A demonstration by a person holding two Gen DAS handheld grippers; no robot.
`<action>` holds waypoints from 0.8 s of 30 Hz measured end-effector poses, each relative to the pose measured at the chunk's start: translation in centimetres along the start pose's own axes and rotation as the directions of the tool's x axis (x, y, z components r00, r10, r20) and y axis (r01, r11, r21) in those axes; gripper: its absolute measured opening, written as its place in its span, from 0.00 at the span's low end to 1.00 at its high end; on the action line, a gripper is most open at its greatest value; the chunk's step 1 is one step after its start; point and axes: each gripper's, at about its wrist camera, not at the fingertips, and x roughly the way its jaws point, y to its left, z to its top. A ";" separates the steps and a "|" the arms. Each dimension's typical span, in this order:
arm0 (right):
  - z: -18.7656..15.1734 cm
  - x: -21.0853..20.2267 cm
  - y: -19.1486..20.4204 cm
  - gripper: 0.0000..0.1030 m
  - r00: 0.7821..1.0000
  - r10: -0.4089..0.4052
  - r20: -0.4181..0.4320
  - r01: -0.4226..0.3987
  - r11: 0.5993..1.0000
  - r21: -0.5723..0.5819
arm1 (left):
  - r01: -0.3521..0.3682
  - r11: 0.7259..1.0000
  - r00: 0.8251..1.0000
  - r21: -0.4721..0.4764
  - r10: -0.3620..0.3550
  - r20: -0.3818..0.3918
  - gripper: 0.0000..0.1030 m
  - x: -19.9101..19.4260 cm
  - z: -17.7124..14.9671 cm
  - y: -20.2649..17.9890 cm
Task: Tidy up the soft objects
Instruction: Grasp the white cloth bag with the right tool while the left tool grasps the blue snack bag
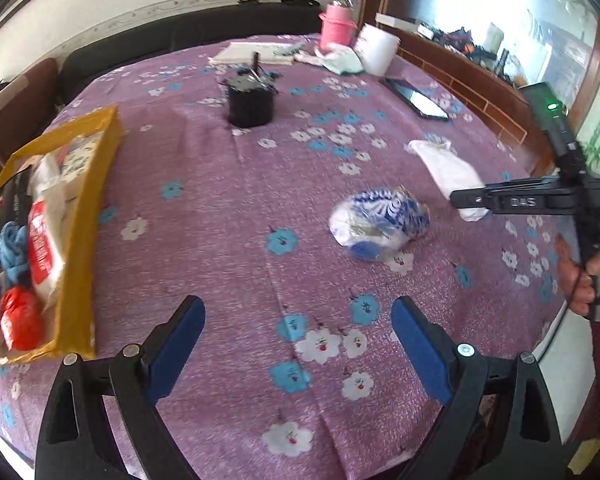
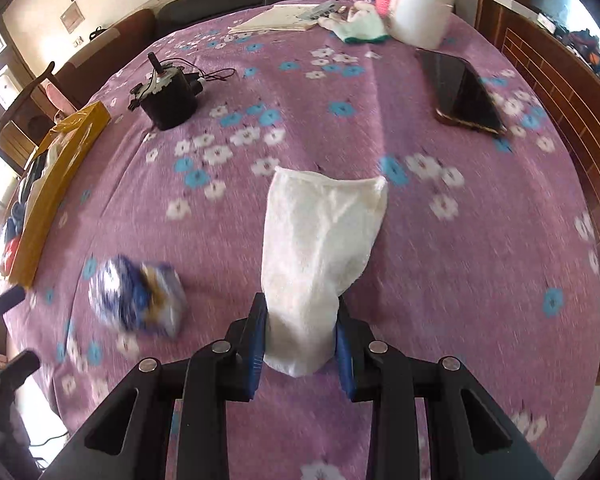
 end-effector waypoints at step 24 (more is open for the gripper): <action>-0.7 -0.7 -0.5 0.55 0.996 0.046 0.078 -0.050 0.997 0.051 | 0.044 0.982 0.996 0.184 -0.029 -0.084 0.65 7.6 6.0 -6.1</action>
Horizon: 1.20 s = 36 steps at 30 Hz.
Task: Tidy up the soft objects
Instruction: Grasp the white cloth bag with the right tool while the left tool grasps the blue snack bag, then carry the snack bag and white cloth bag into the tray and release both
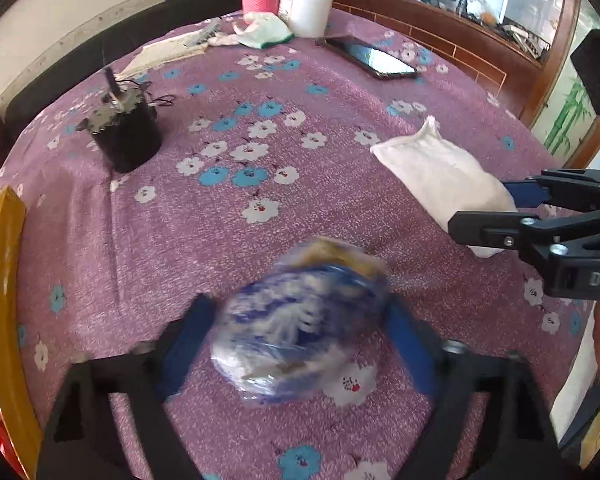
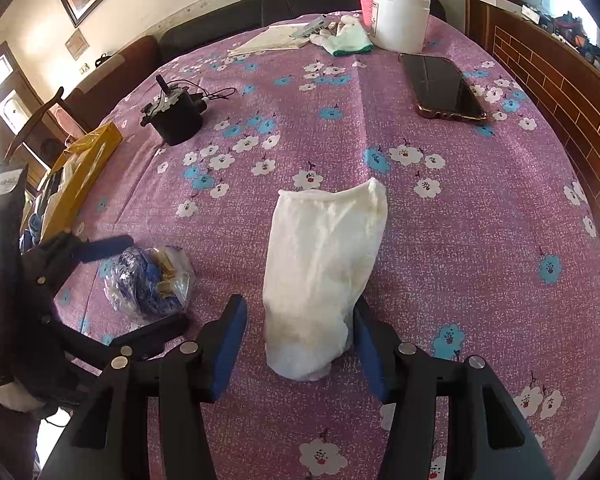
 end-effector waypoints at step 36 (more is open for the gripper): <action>4.4 -1.8 15.0 0.25 0.997 0.064 0.051 -0.052 0.975 -0.218 | -0.039 0.783 0.948 -0.620 0.225 0.225 0.64 -16.3 -13.5 22.9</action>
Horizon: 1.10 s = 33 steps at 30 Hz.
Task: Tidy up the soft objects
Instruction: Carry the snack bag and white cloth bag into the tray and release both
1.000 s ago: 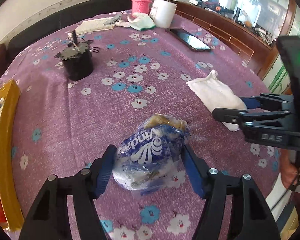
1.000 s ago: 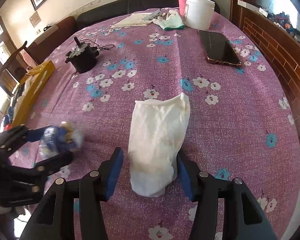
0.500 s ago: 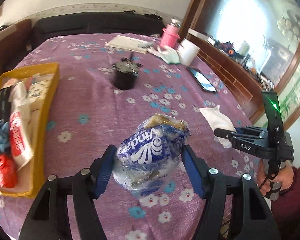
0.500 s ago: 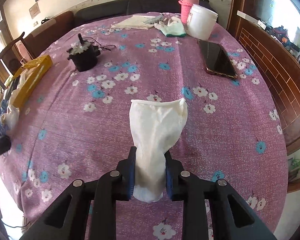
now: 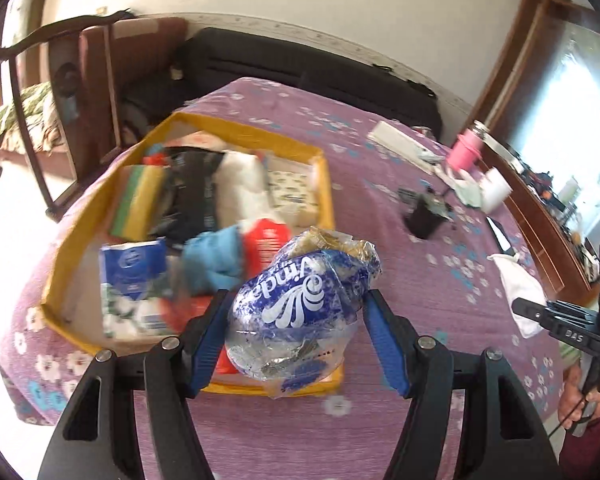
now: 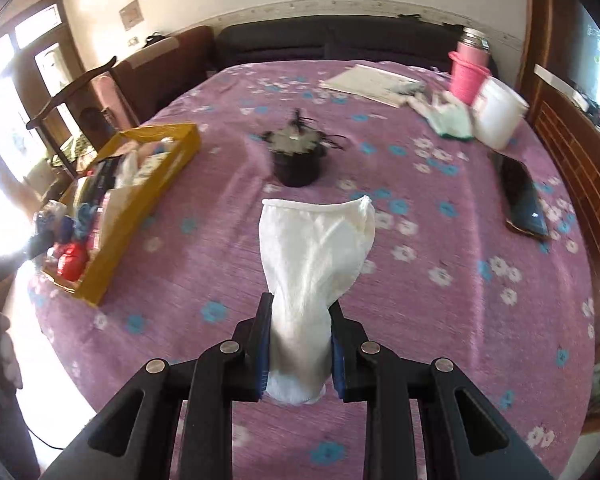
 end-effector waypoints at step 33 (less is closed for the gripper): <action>12.9 14.7 19.6 0.26 0.969 0.184 -0.165 -0.212 0.961 -0.176 | 0.056 0.995 0.997 -0.088 -0.052 0.048 0.91 -1.4 -0.8 6.3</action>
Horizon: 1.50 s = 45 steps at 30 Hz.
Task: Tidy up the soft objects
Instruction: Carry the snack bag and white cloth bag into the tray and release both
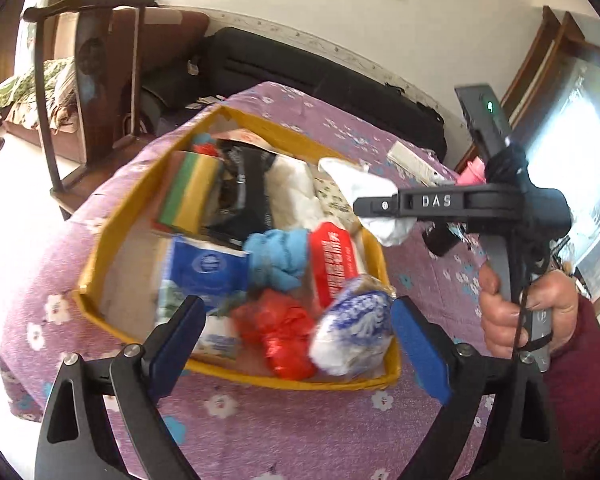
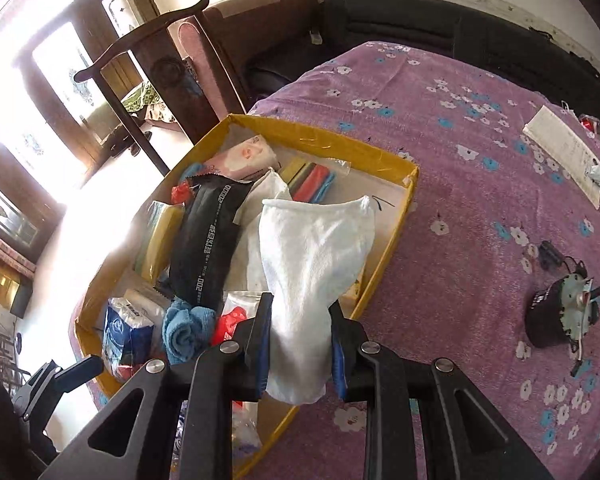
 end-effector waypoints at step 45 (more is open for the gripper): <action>-0.3 2.7 12.7 0.56 0.993 0.088 0.076 -0.073 0.980 -0.186 | -0.105 0.974 0.985 -0.199 0.129 0.116 0.91 -5.8 -1.0 8.2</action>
